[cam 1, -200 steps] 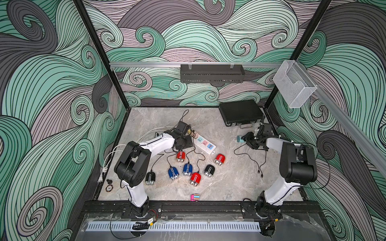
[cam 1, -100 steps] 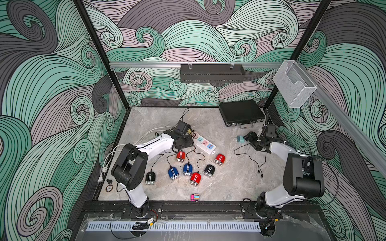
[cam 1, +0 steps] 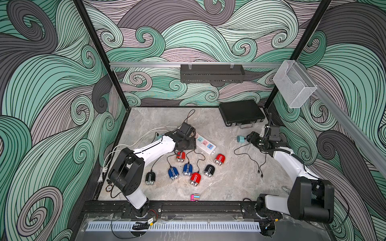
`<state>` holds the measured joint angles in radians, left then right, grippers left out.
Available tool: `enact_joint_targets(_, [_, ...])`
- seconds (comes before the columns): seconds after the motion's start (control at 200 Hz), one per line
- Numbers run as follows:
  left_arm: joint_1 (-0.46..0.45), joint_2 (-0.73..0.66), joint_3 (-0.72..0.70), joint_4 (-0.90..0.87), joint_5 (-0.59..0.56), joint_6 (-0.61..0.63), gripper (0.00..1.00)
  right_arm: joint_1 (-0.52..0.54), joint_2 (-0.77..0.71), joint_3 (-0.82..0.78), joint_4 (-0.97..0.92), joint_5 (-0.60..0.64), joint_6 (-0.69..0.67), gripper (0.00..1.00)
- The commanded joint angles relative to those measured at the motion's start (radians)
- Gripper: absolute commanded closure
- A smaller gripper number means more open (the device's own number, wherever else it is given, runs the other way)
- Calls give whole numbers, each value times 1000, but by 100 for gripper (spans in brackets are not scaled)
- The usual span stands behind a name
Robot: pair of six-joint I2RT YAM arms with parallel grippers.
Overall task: Unplug the electric shaver
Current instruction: Place the plug at the center of the board, then pick up the electric shaver from the center of the board.
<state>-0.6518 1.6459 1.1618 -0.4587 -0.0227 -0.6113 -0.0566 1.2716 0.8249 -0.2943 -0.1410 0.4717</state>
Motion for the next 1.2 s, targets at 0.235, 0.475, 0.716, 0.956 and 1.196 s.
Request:
enact_joint_targets(0.235, [-62, -37, 54, -65, -55, 39, 27, 161, -66, 59, -123, 99, -72, 32])
enact_joint_targets(0.475, [-96, -75, 21, -79, -81, 47, 28, 234, -80, 88, -158, 55, -97, 32])
enact_joint_targets(0.716, [-143, -126, -22, -100, -108, 41, 28, 324, -74, 74, -166, 34, -102, 33])
enact_joint_targets(0.956, [-210, -179, -88, -111, -148, 9, 28, 439, -56, 67, -162, 63, -90, 33])
enact_joint_targets(1.196, [-268, -276, -173, -114, -178, -9, 28, 496, -33, 65, -154, 80, -84, 33])
